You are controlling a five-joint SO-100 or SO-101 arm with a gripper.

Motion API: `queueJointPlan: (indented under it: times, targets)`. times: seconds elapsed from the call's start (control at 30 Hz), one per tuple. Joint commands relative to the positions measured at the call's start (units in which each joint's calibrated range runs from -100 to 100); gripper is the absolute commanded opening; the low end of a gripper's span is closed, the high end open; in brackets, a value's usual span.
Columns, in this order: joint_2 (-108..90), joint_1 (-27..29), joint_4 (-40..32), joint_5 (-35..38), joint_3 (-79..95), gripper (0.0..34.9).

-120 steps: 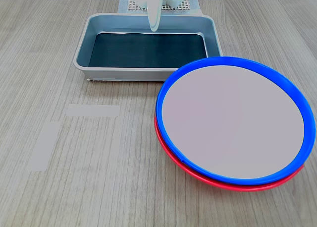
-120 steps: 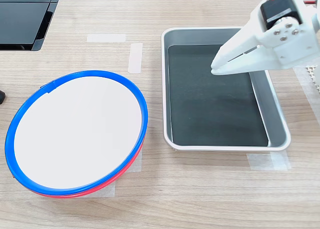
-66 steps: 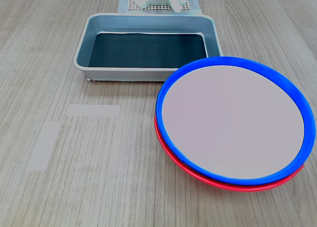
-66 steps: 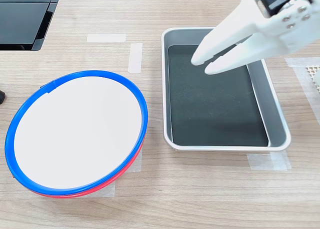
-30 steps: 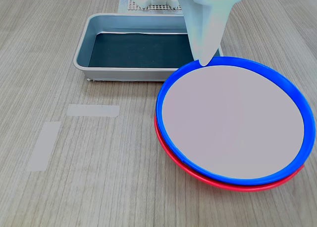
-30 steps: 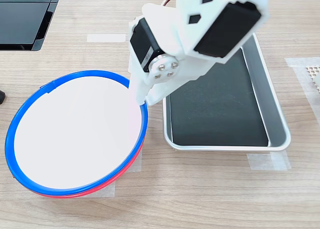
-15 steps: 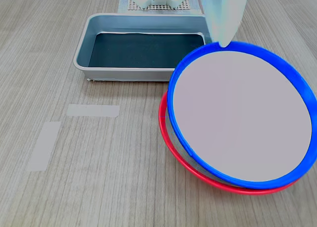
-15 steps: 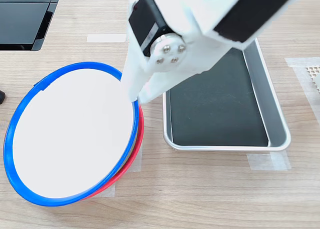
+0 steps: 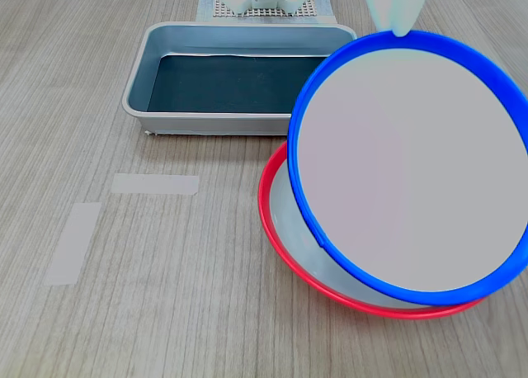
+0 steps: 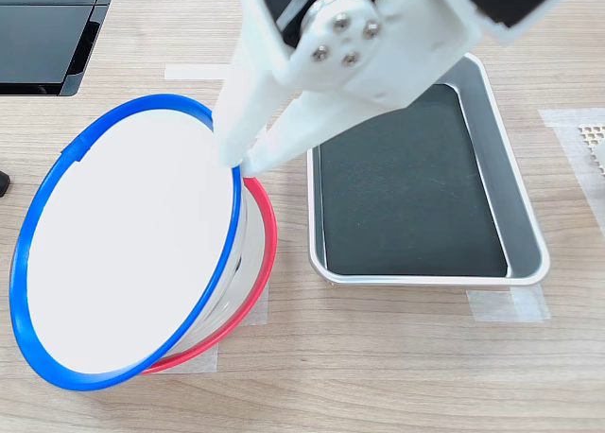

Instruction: Lift the stacked dish and set it down on the table.

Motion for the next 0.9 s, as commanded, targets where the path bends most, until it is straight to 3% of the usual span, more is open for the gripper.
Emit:
queueJointPlan:
  times: [0.0,0.43,0.5,0.57,0.63,0.8,0.87]
  targets:
    - [-3.8,-0.3,-1.2,-0.4,-3.3,0.0]
    - [-8.1,-0.3,-5.0,-1.2,-1.6,0.0]
    - [-7.9,0.0,-4.3,-0.4,-0.8,0.0]
    - [-6.9,-0.3,1.4,2.4,0.4,0.5]
    - [-5.1,-0.5,9.0,5.8,2.2,11.1]
    - [-2.2,1.2,10.8,6.1,4.0,13.0]
    - [-0.7,1.6,10.4,6.1,4.1,15.8]
